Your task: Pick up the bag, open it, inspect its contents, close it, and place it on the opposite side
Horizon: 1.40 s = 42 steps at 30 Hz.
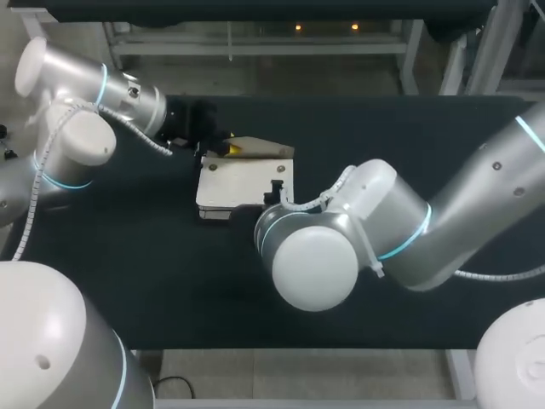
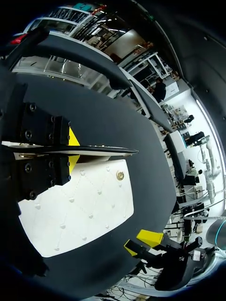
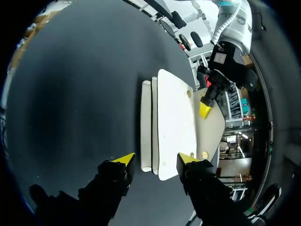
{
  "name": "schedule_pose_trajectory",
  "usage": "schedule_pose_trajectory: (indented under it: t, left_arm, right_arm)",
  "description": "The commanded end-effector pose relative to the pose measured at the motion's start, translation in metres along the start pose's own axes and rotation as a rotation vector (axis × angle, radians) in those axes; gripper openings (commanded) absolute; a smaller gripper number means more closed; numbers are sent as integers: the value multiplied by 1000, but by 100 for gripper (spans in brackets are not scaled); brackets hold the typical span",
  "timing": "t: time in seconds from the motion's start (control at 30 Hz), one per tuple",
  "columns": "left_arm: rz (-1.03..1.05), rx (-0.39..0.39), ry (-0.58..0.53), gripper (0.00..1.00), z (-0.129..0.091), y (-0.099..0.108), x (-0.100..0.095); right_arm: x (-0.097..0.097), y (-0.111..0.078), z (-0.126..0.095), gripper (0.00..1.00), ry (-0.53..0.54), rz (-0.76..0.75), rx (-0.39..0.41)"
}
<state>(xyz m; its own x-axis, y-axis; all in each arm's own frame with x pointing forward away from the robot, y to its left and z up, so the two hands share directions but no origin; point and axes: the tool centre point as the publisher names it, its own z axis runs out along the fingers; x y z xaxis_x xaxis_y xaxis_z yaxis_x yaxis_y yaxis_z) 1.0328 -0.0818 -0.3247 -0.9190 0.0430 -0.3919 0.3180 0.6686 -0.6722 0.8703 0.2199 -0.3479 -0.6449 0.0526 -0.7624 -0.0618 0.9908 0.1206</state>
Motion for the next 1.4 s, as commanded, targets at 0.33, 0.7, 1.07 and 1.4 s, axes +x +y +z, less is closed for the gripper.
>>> schedule_pose_trajectory:
  t: [0.33, 0.7, 1.07, 1.4]
  left_arm:
    - [-2, 0, 35, 0, 4, 3, 0]
    - [-2, -6, 40, 0, 2, 6, 2]
    - [7, -7, 49, 0, 3, 6, 4]
    - [38, 3, 48, 0, 2, 3, 10]
  right_arm:
    - [0, -7, 37, 46, -67, -12, -17]
    - [-8, -11, 45, 39, -77, -10, -7]
    - [-9, -17, 52, 19, -77, 4, 4]
    - [-13, -16, 52, 0, -95, 16, 3]
